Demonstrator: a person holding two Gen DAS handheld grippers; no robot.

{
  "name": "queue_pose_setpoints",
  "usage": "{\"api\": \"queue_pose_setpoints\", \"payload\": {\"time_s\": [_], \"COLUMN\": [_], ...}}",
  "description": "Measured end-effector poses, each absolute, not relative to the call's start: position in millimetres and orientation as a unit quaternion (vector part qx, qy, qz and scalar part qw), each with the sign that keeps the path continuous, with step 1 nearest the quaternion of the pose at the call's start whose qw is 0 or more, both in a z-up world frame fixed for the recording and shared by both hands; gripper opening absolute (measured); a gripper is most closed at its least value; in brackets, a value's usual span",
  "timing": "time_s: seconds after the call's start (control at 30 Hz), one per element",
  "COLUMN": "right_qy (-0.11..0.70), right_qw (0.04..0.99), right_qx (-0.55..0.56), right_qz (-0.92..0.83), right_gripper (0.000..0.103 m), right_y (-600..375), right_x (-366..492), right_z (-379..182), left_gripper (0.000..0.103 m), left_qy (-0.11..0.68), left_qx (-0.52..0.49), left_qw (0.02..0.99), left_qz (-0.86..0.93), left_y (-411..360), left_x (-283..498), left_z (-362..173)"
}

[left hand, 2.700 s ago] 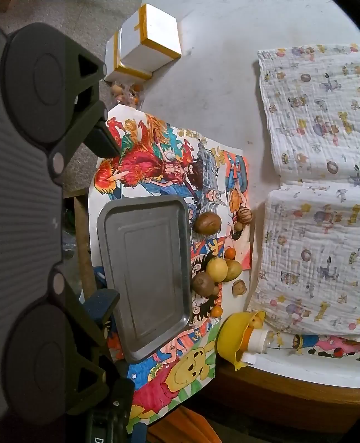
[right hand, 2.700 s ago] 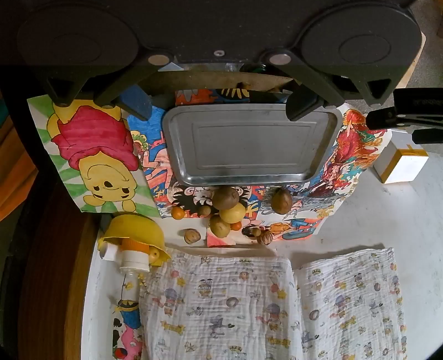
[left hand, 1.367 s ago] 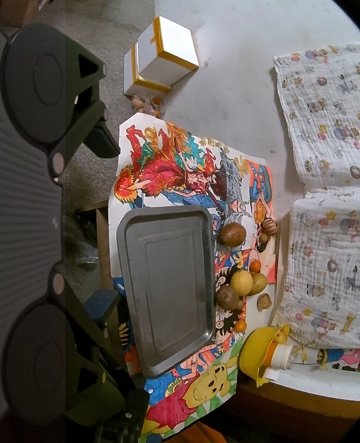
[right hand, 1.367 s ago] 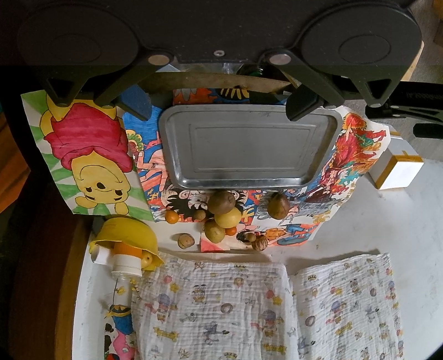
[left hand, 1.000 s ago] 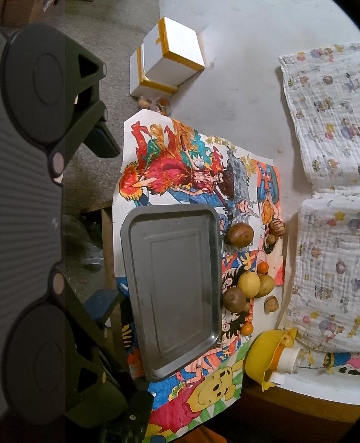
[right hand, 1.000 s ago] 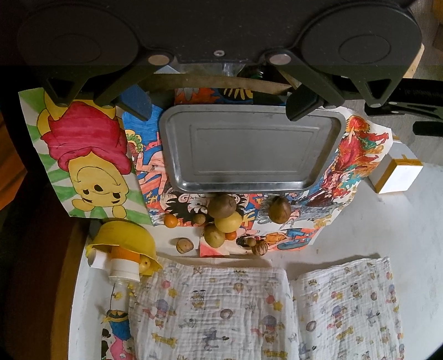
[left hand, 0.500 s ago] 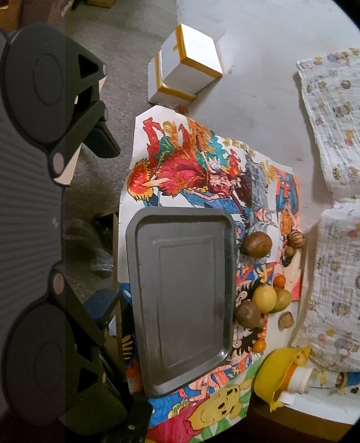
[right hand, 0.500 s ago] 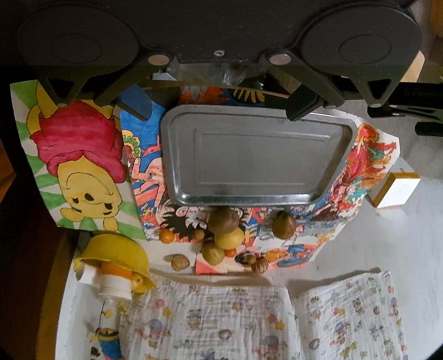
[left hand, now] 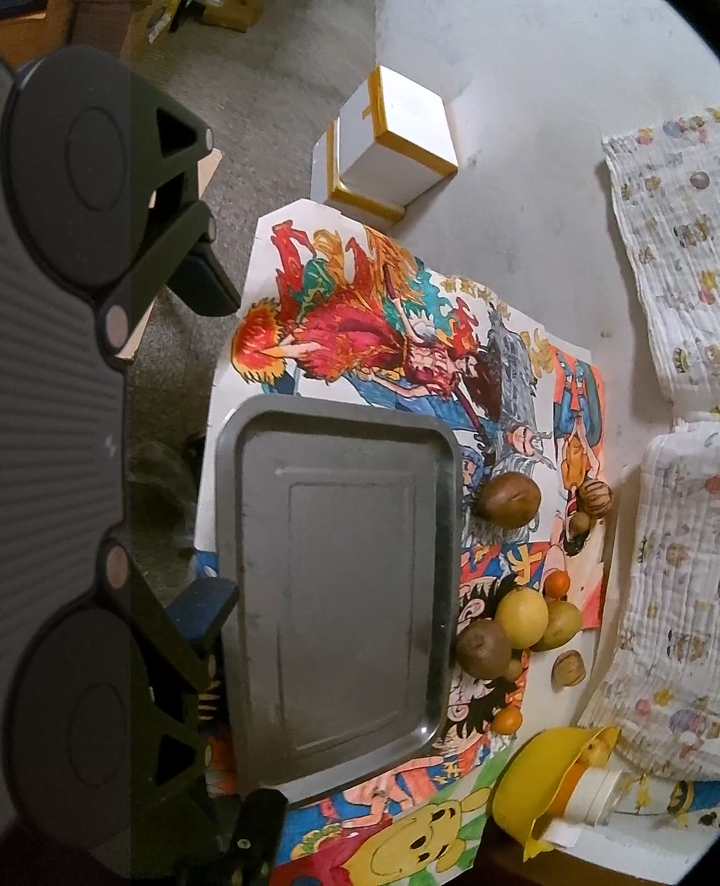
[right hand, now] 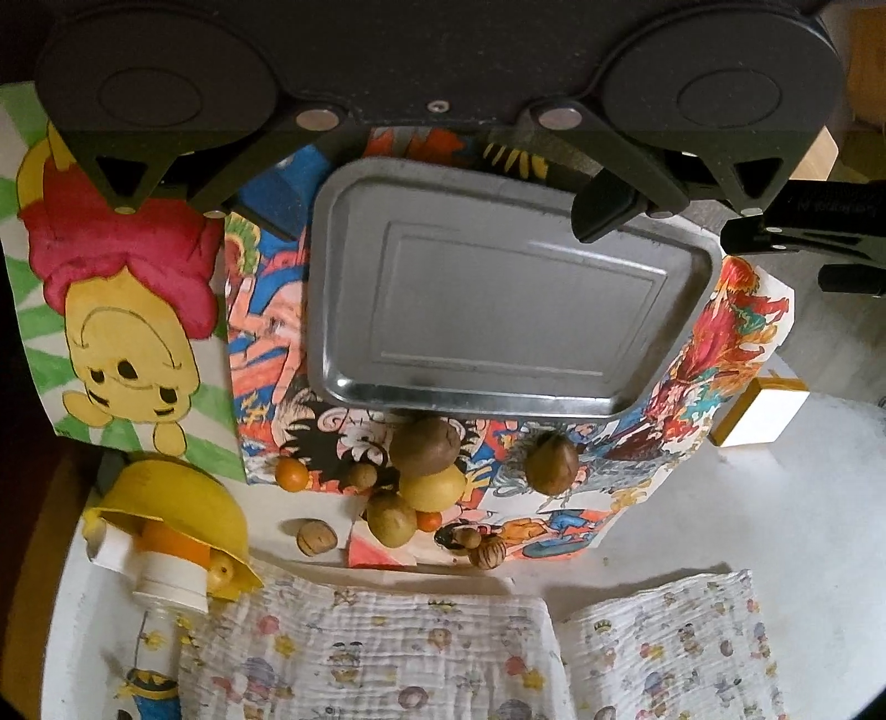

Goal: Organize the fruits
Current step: 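Move both tools toward the fruit pile beyond the metal tray, then grasp a brown kiwi with the right tool while the left tool grasps a yellow pear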

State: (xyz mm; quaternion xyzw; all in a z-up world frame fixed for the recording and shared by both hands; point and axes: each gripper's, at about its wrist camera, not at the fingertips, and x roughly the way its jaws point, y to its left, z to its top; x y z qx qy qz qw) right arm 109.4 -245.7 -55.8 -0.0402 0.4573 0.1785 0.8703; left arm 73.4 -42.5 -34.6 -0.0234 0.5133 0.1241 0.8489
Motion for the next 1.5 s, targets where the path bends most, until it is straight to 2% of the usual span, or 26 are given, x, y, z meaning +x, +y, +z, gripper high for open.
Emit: {"api": "queue_pose_setpoints", "payload": {"time_s": [0.43,0.83,1.37,1.5], "right_qy": [0.430,0.418,0.424,0.453], "right_qw": [0.874,0.871,0.895,0.883], "right_qx": [-0.029,-0.049,-0.034,-0.019], "right_qz": [0.223,0.253,0.137,0.125], "right_gripper": [0.103,0.103,0.103,0.103], "right_y": [-266.2,-248.2,-212.4,-199.1], "right_x": [147.7,148.2,216.1,227.2], "right_z": [-44.5,-48.6,-60.7,-75.4], "left_gripper": [0.102,0.102,0.102,0.102], "left_qy": [0.511,0.527,0.532,0.540], "left_qx": [-0.035,-0.062,-0.048,-0.065], "left_qw": [0.846,0.836,0.845,0.839], "left_qz": [0.148,0.143,0.031,0.009], "left_y": [-59.6,-28.1,14.1,29.5], "left_x": [101.8,131.4,258.9,279.4], "left_z": [-20.4,-25.5,-47.6,-54.9]}}
